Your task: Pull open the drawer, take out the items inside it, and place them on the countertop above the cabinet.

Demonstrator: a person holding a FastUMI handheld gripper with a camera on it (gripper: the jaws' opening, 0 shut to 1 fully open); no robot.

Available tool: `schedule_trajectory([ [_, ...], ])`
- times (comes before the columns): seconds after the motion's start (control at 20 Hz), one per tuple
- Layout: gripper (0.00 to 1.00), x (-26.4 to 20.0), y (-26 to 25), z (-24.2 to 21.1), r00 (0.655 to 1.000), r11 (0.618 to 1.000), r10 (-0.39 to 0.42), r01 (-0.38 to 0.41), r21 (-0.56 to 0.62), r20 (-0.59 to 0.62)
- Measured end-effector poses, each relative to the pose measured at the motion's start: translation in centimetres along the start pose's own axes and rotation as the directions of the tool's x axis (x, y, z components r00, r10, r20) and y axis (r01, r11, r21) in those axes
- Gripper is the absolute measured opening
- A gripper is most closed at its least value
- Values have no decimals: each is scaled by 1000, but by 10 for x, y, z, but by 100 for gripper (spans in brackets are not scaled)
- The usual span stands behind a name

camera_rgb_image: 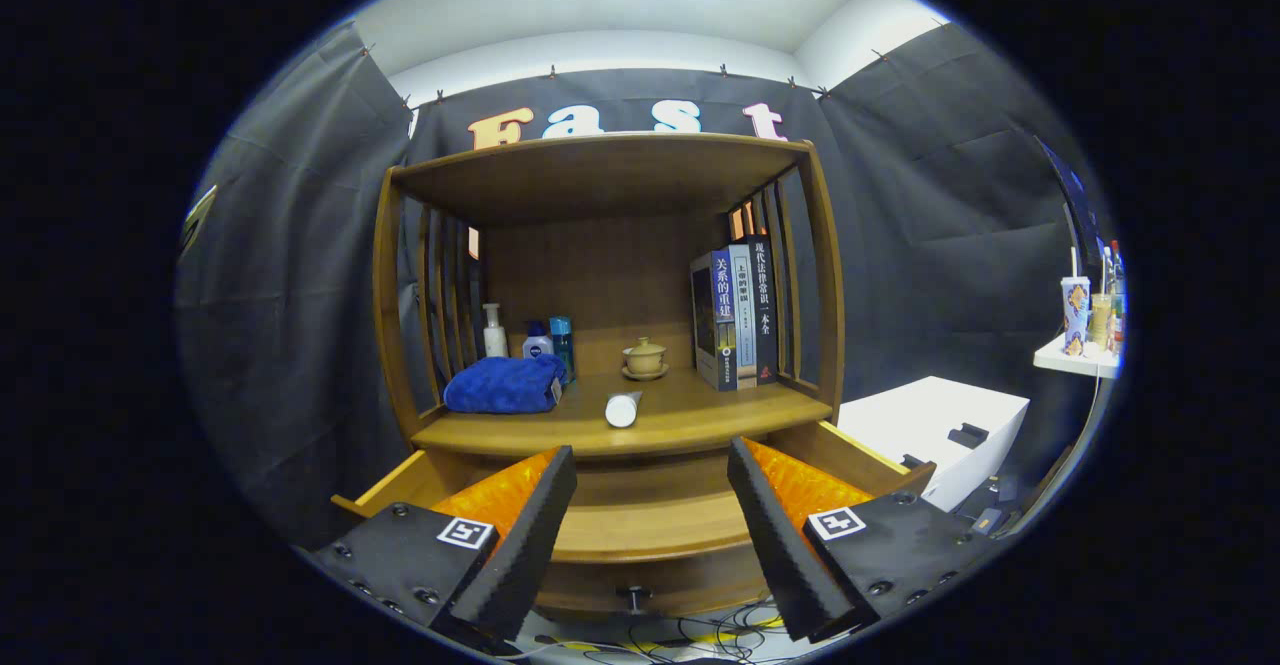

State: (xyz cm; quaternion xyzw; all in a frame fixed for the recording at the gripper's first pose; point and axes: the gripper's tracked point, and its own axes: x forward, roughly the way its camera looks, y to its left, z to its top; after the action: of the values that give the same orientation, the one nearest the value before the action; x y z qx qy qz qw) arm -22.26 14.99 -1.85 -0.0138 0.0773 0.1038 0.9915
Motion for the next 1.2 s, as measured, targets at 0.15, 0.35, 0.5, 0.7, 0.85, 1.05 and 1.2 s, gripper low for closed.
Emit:
schedule_trajectory([
  [0.15,98,-11,3,-31,999,1000,11,-12,-22,-31],
  [0.35,99,-7,0,-68,993,1000,-2,0,-14,-122],
  [0.5,99,-3,2,-86,986,1000,-2,0,-17,-167],
  [0.7,98,4,11,-94,984,999,13,-21,-44,-179],
  [0.85,97,7,12,-93,985,999,22,-29,-39,-171],
  [1.05,96,7,9,-94,983,1000,13,-14,-3,-181],
  [1.2,96,19,10,-90,986,1000,-8,4,-24,-169],
])
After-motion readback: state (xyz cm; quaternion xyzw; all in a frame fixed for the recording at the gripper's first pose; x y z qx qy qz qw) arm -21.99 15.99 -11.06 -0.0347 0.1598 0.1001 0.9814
